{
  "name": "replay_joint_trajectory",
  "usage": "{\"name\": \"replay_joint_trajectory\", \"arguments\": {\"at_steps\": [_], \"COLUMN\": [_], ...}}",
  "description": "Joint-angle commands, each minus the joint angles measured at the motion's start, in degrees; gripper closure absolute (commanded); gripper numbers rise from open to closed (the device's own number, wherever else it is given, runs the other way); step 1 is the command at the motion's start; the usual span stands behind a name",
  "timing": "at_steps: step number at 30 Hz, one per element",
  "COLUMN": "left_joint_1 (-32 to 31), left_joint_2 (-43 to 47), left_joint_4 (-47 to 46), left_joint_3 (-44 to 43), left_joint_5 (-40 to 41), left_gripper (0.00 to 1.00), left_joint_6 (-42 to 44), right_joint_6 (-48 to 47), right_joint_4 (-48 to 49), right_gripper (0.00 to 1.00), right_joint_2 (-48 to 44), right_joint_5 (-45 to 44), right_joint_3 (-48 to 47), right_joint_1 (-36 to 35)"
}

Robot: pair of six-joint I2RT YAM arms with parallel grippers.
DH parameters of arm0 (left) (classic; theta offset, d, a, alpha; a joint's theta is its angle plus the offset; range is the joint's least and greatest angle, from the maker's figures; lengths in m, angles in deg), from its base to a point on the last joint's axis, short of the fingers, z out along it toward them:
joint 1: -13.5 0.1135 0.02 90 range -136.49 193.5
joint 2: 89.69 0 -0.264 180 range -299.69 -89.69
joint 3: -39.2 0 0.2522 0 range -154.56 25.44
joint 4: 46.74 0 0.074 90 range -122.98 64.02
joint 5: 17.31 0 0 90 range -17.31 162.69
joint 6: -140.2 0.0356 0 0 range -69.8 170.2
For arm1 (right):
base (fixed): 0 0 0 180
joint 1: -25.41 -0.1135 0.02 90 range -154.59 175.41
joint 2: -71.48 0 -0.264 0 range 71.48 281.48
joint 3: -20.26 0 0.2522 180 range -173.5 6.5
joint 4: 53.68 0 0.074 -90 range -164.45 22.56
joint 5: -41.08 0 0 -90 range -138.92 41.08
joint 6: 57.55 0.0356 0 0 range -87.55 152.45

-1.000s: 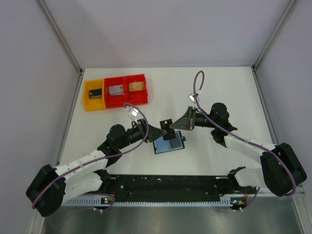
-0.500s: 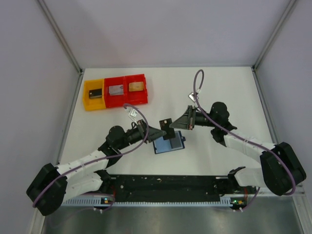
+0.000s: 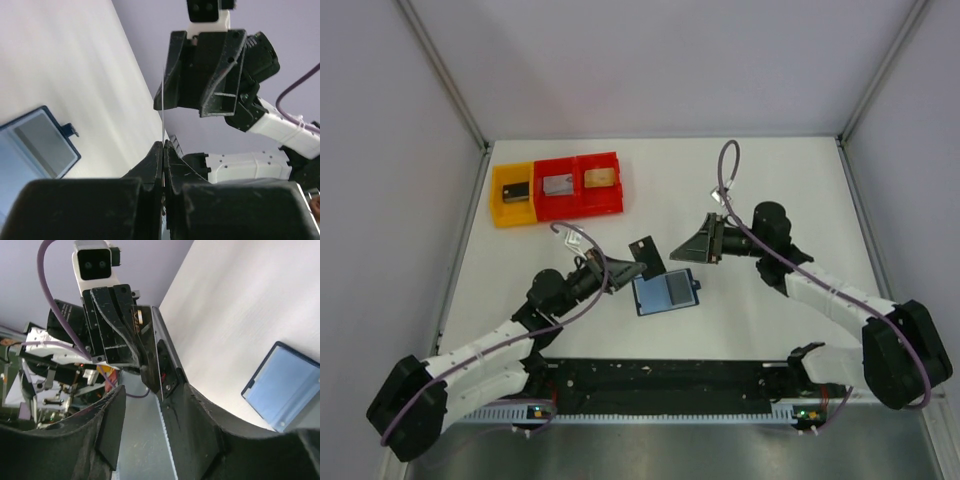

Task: Take the credit cards out of the card holder
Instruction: Remove the credit card from the card holder, then place the credit card in the storage box.

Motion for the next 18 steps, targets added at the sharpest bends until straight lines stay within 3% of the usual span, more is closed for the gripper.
{"name": "replay_joint_trajectory", "arguments": {"at_steps": [1, 4, 9, 14, 18], "left_joint_1": [4.31, 11.07, 24.6, 37.35, 43.69], "left_joint_2": [5.24, 8.23, 10.79, 9.3, 4.56], "left_joint_4": [1.75, 4.39, 7.91, 8.44, 6.42], "left_joint_3": [1.82, 2.96, 4.37, 4.64, 3.24], "left_joint_5": [7.4, 8.28, 9.25, 10.47, 14.25], "left_gripper": [1.0, 1.0, 1.0, 1.0, 1.0], "left_joint_6": [-1.14, -3.33, -7.63, -13.86, -16.08], "right_joint_6": [-12.72, -19.07, -21.89, -25.75, -29.01], "right_joint_4": [-16.71, -25.18, -29.75, -34.33, -37.23], "right_gripper": [0.44, 0.29, 0.12, 0.09, 0.08], "right_joint_2": [-5.58, -7.95, -10.85, -13.05, -13.93], "right_joint_5": [-3.59, -7.37, -11.15, -14.68, -16.43], "right_joint_3": [-4.96, -6.55, -5.59, -5.58, -6.2], "right_joint_1": [1.43, 1.43, 2.39, 3.01, 3.27]}}
